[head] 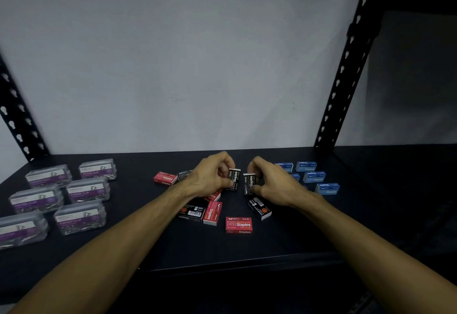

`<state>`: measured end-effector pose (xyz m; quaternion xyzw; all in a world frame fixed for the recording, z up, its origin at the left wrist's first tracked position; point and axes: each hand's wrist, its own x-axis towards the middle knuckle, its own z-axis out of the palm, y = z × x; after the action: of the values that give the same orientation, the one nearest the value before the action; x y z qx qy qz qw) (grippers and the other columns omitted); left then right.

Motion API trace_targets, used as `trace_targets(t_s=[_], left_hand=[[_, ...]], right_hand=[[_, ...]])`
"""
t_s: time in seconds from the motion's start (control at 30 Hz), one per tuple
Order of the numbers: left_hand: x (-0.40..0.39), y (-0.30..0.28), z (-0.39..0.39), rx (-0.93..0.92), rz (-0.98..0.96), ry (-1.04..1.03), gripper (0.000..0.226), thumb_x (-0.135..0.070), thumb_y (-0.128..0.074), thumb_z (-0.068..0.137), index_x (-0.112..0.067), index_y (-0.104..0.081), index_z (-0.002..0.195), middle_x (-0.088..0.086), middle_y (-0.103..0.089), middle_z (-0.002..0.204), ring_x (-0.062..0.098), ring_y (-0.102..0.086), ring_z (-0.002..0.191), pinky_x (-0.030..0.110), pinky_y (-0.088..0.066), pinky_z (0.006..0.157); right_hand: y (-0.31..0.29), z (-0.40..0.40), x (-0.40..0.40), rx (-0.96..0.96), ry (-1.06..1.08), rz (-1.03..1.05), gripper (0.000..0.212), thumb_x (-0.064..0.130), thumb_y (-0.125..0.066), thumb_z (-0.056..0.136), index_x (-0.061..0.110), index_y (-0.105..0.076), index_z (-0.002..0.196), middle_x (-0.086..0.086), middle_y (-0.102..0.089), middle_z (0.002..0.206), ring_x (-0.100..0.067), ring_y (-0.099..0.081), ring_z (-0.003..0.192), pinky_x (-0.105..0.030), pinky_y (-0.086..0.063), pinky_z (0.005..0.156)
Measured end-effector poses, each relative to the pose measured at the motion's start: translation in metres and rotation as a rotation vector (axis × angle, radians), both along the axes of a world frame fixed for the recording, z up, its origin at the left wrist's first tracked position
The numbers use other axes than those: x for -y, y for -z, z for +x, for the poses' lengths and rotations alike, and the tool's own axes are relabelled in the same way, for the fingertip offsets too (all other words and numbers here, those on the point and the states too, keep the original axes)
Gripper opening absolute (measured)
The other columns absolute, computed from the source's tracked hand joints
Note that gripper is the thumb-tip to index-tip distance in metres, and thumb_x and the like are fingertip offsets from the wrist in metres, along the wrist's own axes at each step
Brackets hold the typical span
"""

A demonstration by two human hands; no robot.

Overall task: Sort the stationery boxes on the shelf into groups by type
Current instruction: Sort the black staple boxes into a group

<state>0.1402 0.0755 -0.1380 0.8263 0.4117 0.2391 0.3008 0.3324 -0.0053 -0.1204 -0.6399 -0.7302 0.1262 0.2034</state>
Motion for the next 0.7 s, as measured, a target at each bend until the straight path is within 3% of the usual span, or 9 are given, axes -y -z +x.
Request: trace_targets(t_s=[0.2,0.37,0.43,0.57,0.7], left_hand=[[-0.002,-0.007,-0.005,-0.085,0.053,0.053,0.035,-0.005,-0.069,0.086,-0.027,-0.066,0.113,0.002,-0.065,0.091,0.007,-0.06,0.078,0.017,-0.049,0.069],[0.0,-0.008,-0.006,-0.241,0.109,0.086,0.039,-0.008,-0.064,0.09,-0.027,-0.065,0.124,-0.008,-0.06,0.088,0.003,-0.054,0.073,0.013,-0.04,0.065],[0.001,-0.008,-0.006,-0.26,0.11,0.082,0.042,-0.009,-0.063,0.091,-0.025,-0.062,0.129,-0.013,-0.056,0.086,0.002,-0.054,0.073,0.014,-0.039,0.067],[0.004,-0.01,-0.005,-0.321,0.132,0.089,0.035,-0.011,-0.064,0.091,-0.021,-0.065,0.124,-0.013,-0.06,0.092,0.003,-0.057,0.08,0.014,-0.041,0.069],[0.003,-0.013,-0.003,-0.403,0.136,0.102,0.028,-0.019,-0.066,0.091,-0.024,-0.067,0.118,-0.007,-0.067,0.104,0.012,-0.063,0.095,0.03,-0.053,0.082]], right_hand=[[-0.007,0.001,0.003,-0.002,-0.042,-0.002,0.032,0.007,-0.063,0.087,0.025,-0.058,0.112,0.002,-0.062,0.094,-0.015,-0.059,0.085,-0.03,-0.051,0.072],[-0.008,0.0,0.003,0.115,-0.042,-0.056,0.048,0.004,-0.059,0.091,0.024,-0.056,0.135,0.002,-0.06,0.128,-0.014,-0.058,0.114,-0.025,-0.046,0.092],[-0.007,-0.001,0.004,0.142,-0.044,-0.065,0.051,0.003,-0.057,0.092,0.022,-0.054,0.139,0.001,-0.059,0.133,-0.014,-0.057,0.119,-0.022,-0.042,0.093],[-0.005,0.0,0.002,0.179,-0.038,-0.057,0.047,0.007,-0.059,0.092,0.02,-0.055,0.137,0.001,-0.061,0.132,-0.013,-0.058,0.117,-0.028,-0.045,0.099],[-0.004,0.004,-0.004,0.231,-0.049,-0.07,0.035,0.011,-0.061,0.092,0.018,-0.062,0.127,0.001,-0.063,0.122,-0.012,-0.058,0.101,-0.025,-0.046,0.085]])
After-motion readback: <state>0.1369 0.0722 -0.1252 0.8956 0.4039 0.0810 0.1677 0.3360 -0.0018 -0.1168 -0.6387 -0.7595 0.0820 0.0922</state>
